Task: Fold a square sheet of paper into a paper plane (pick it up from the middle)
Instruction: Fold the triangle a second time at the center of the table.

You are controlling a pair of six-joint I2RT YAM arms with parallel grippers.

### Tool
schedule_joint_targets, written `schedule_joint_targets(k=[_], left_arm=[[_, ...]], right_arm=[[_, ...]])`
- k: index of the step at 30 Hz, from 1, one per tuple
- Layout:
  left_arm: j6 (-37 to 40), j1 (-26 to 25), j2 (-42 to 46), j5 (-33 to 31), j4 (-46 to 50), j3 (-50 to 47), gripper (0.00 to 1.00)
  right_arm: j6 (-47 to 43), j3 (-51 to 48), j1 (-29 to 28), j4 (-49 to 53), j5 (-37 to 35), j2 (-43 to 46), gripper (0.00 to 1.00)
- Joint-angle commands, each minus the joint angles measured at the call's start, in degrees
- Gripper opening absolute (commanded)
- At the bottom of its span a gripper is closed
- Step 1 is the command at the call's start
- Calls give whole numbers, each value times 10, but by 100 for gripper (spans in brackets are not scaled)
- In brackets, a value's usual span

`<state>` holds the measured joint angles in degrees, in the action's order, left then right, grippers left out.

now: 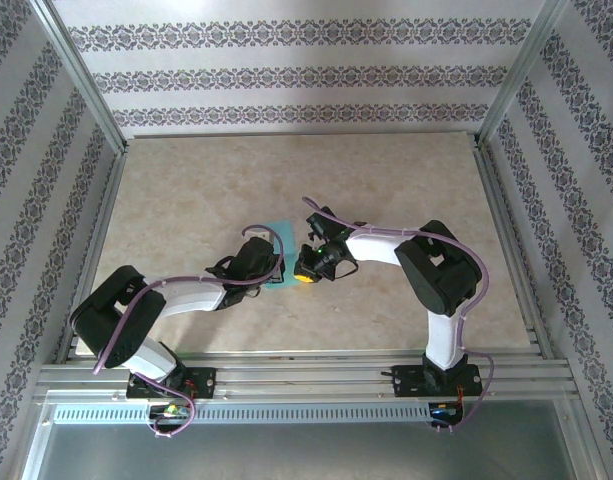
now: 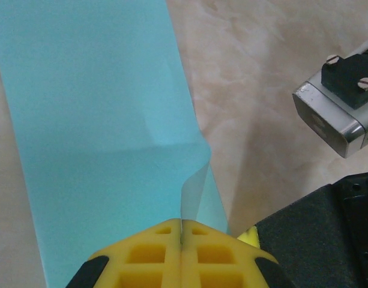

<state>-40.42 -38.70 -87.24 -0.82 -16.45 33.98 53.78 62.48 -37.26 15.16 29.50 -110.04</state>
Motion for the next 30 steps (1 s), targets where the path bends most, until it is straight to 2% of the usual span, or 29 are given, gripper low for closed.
schedule_joint_targets(k=[1, 11, 25, 30], left_arm=[[19, 11, 14, 61, -39, 7, 4], [45, 55, -10, 165, -23, 16, 4], [108, 97, -40, 218, 37, 31, 6], [80, 105, -35, 227, 16, 27, 5]], right_arm=[[-31, -2, 4, 79, -27, 10, 13], [-37, 11, 5, 88, -23, 10, 13], [-54, 43, 0, 103, -12, -1, 13], [-54, 44, 0, 67, -7, 19, 14]])
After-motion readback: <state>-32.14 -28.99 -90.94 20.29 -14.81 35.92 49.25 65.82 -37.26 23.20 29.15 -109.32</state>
